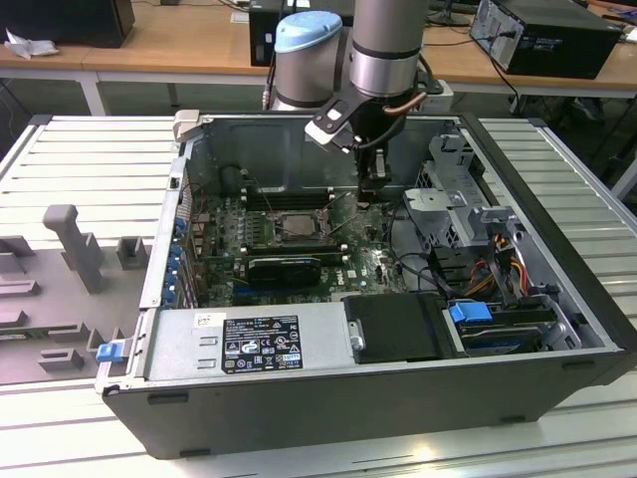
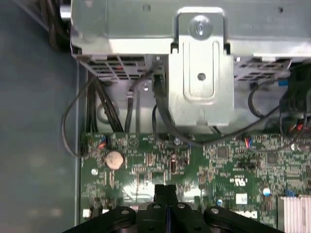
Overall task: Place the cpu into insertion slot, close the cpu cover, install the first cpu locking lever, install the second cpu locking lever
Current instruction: 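Close the cpu cover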
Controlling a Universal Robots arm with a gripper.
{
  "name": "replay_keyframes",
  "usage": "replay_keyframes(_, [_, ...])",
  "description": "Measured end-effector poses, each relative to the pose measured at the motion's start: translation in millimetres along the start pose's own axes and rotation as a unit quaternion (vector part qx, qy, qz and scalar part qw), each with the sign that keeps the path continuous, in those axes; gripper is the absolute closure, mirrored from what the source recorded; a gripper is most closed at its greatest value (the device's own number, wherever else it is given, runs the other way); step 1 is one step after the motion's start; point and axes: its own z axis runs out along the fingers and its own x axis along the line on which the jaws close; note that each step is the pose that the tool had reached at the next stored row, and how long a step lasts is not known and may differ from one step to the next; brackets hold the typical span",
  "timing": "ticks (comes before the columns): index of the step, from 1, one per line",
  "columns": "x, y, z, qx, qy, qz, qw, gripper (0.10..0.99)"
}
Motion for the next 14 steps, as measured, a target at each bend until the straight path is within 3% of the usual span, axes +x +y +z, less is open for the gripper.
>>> replay_keyframes(7, [0.0, 12.9, 2.5, 0.001, -0.0001, 0.0, 1.0, 0.98])
replay_keyframes(9, [0.1, 18.3, 6.4, 0.0011, 0.0, 0.0, 1.0, 0.98])
replay_keyframes(12, [0.1, 17.1, 11.7, 0.0019, 0.0, 0.0, 1.0, 0.98])
replay_keyframes(14, [0.1, 12.2, 12.5, 0.0042, -0.0001, 0.0, 1.0, 0.98])
